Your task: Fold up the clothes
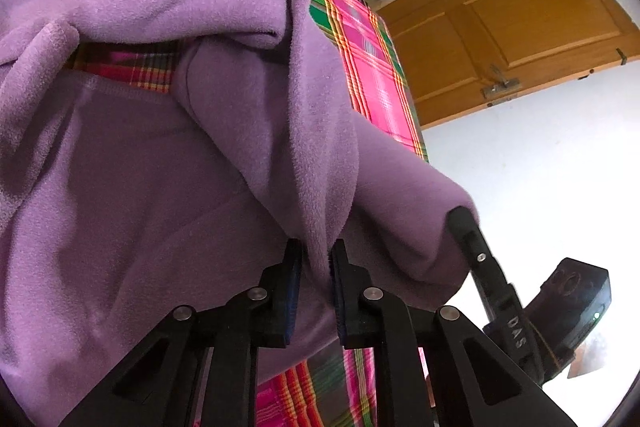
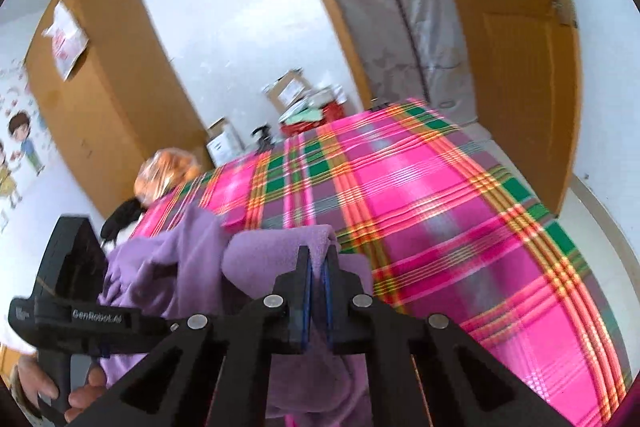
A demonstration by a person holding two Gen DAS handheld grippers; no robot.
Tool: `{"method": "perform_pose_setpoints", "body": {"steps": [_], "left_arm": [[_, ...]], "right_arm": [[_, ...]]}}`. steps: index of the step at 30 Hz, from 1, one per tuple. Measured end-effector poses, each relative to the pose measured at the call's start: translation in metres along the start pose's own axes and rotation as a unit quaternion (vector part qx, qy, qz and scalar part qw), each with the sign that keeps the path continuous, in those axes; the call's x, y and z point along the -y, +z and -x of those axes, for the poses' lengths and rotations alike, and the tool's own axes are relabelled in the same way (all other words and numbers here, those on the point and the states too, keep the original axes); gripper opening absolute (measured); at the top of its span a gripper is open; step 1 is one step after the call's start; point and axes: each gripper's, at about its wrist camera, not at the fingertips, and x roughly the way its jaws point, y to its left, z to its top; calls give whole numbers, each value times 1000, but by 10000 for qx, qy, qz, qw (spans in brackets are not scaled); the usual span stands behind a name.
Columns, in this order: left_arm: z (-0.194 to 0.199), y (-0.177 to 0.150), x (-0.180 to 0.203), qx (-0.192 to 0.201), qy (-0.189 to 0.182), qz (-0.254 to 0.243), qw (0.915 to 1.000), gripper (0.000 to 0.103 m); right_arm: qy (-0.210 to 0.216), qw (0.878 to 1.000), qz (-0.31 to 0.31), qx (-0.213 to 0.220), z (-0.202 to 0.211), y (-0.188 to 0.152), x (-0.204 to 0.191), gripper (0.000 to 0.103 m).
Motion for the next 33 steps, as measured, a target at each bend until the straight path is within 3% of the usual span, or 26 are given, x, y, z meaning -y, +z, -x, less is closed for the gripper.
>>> {"method": "perform_pose_setpoints", "body": {"steps": [7, 14, 18, 20, 25, 30, 33], "left_arm": [[5, -5, 0, -7, 12, 26, 10000, 12], [12, -9, 1, 12, 19, 15, 10000, 12], [-11, -5, 15, 8, 18, 16, 10000, 12], [12, 1, 19, 5, 1, -3, 10000, 12], [-9, 14, 30, 2, 8, -55, 10000, 12], [-32, 11, 8, -21, -16, -33, 10000, 12], [-45, 13, 5, -28, -23, -51, 10000, 12]], "right_arm": [[-232, 9984, -470, 214, 10, 5, 28, 6], [-612, 9965, -513, 267, 9, 2, 43, 6], [-853, 9948, -533, 182, 5, -4, 52, 6], [-943, 9939, -546, 154, 4, -6, 56, 6], [-1160, 9916, -543, 201, 6, -12, 58, 6], [-1373, 9882, -534, 419, 13, -14, 58, 6], [-1477, 9871, -508, 338, 12, -14, 58, 7]]}}
